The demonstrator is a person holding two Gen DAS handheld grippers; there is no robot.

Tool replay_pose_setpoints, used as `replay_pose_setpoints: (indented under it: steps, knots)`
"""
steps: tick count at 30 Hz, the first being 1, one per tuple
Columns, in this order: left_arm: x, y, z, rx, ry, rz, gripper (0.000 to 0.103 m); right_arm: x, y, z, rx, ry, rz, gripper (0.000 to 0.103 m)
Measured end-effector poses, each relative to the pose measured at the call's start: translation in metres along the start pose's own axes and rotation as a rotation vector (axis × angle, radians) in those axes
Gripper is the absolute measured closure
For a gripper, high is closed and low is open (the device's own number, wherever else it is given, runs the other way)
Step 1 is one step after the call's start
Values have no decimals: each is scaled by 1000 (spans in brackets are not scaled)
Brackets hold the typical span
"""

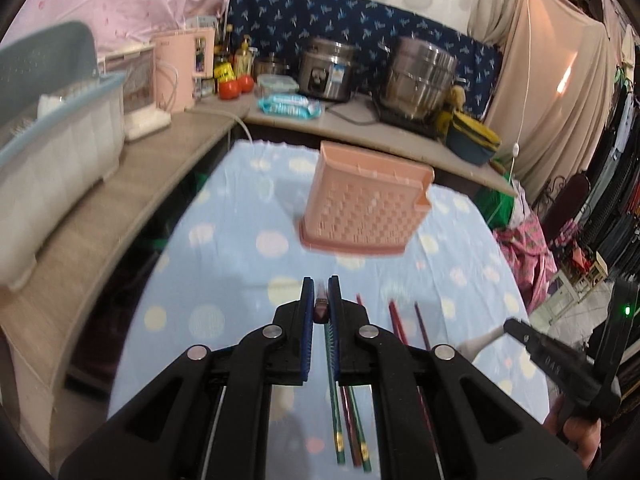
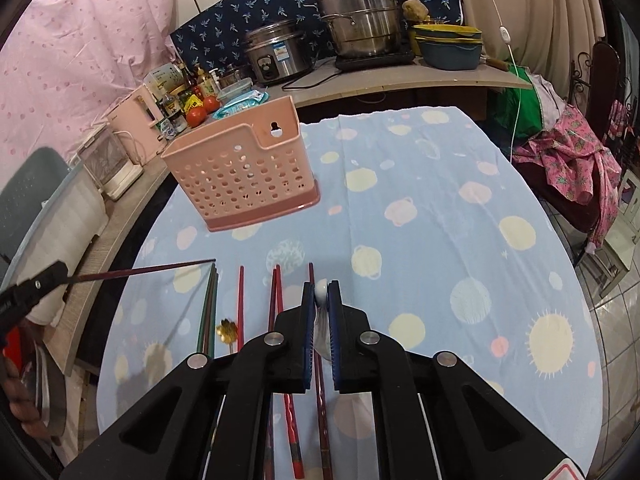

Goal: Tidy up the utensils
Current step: 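Lift the chopstick and spoon and carry both toward the pink basket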

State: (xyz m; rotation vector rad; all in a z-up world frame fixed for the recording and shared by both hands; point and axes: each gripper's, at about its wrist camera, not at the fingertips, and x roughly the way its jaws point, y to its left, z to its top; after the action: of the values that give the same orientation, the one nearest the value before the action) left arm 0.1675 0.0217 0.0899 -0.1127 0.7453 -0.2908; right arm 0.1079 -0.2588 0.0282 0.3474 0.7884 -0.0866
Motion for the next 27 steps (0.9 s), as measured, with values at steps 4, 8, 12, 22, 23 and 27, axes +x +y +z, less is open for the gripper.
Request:
replay_pose_setpoints:
  steps: [4,8,12,22,23,27]
  knots:
    - [2,-2,25,8,-41,2,96,3,4,18,-2,-12,12,96]
    - [6,-6,52,15,-78,4,96,9,7,36,1,-18,40,96]
    - [3,-11,77,32,-120,-2,96,16,12,64,2,-34,72,96]
    - [-20,-35,166,79,-310,-44,96,35,34,153,7,-115,166,96]
    - [-22,-38,174,81,-329,-50,96,38,37,162,11,-120,179,96]
    - [-19,-44,198,84,-372,-62,96,50,45,190,17,-142,213,96]
